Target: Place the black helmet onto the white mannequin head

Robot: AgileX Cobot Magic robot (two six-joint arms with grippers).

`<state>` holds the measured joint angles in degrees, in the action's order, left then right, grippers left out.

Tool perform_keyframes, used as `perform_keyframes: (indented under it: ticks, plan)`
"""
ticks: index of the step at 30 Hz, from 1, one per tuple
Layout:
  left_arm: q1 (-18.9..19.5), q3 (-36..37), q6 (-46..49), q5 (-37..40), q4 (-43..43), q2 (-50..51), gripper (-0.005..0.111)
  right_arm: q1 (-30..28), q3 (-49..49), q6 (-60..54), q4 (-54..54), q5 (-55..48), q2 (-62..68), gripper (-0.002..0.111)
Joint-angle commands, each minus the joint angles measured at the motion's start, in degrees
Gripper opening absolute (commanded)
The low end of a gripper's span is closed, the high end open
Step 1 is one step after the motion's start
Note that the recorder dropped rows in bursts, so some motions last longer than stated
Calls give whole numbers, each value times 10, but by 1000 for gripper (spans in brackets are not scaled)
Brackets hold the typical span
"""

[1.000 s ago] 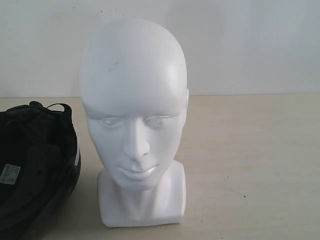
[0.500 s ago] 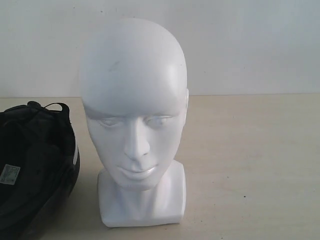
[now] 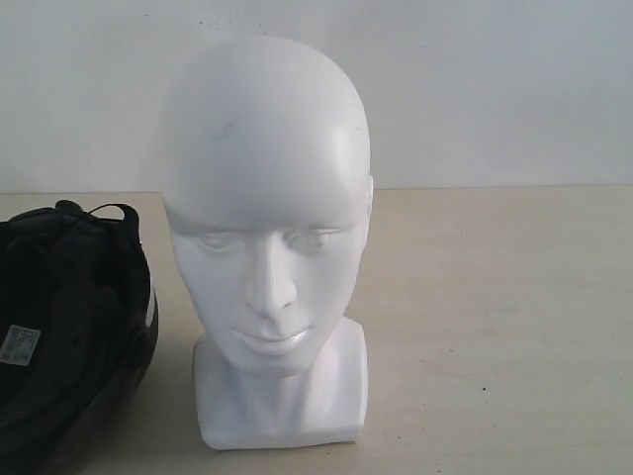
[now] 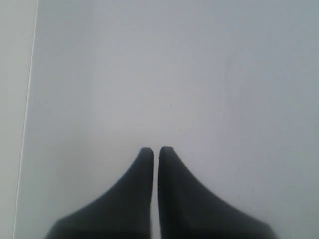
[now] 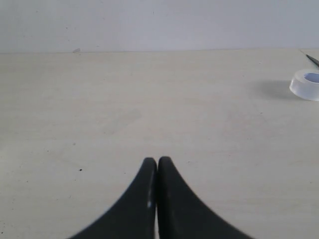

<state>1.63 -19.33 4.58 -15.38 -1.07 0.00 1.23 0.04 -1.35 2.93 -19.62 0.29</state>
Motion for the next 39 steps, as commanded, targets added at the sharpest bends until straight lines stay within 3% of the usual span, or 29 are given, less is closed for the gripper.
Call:
perform_keyframes:
  ticks: [1,14,19,24,27,29,30,31,33,39]
  plan:
    - [-2,-3,2,-57,-1,4,4,-1,0,-1,0,7,-3,0]
    - [-2,-34,-17,-2,2,53,4,-1,0,-1,0,7,-3,0]
    - [-2,-151,-21,158,2,150,4,-1,0,-1,0,7,-3,0]
    - [-2,-325,-5,363,41,278,4,-1,0,-1,-9,7,-3,0]
    - [-2,-416,101,510,142,348,4,-1,0,-1,-9,7,-3,0]
    - [-2,-492,200,627,274,416,4,-1,0,-1,-9,7,-3,0]
    - [-2,-511,206,654,300,440,4,-1,0,-1,-9,7,-3,0]
    - [-2,-560,201,736,342,487,4,-1,0,-1,-8,7,-3,0]
    - [-2,-633,161,853,343,560,4,-1,0,-1,-7,7,-3,0]
    - [-19,-665,203,853,333,662,4,-1,0,-1,-7,7,-3,0]
